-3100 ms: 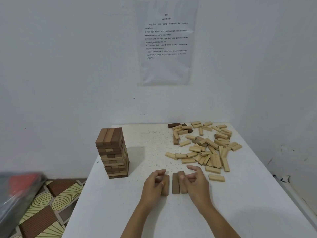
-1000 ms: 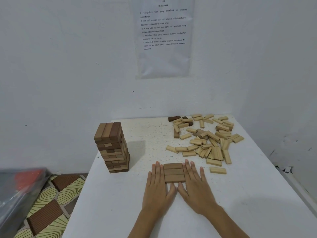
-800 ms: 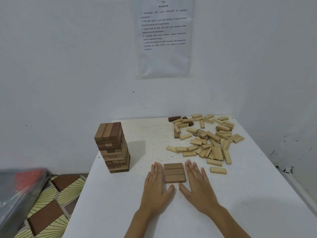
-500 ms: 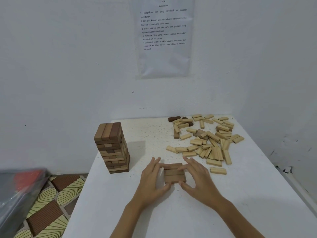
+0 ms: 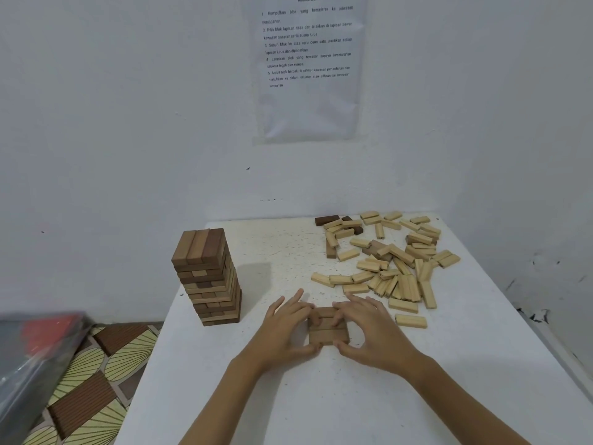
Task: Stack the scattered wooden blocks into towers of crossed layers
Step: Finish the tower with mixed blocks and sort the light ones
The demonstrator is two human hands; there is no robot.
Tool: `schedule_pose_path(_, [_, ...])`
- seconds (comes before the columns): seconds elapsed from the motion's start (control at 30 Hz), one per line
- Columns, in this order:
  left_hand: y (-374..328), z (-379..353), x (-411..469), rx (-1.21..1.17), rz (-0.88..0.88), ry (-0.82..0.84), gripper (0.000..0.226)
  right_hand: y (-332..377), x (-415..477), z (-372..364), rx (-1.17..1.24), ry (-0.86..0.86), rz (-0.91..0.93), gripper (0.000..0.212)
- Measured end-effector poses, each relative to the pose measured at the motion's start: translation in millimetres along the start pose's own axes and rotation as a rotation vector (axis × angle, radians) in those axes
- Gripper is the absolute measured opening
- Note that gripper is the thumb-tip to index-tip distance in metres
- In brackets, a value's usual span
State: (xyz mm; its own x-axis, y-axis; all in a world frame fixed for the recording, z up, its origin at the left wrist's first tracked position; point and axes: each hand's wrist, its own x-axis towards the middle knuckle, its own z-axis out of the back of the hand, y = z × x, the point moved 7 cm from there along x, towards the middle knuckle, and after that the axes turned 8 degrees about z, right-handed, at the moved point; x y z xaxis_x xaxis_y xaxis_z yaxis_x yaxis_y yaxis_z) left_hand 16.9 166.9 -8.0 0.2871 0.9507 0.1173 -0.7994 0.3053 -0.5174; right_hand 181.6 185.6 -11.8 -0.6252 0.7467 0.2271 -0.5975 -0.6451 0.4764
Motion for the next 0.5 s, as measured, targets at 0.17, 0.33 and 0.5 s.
schedule_pose_path(0.17, [2.7, 0.9, 3.6, -0.014, -0.008, 0.029, 0.04, -1.9, 3.4, 1.3, -0.016, 0.03, 0.029, 0.044])
schedule_pose_path(0.33, [2.7, -0.7, 2.0, -0.039, -0.025, 0.009, 0.035, -7.1, 5.0, 1.9, -0.017, 0.079, 0.057, 0.045])
schedule_pose_path(0.5, [-3.7, 1.9, 6.0, -0.056, -0.036, 0.018, 0.043, -5.1, 7.7, 2.3, 0.025, 0.095, 0.047, 0.038])
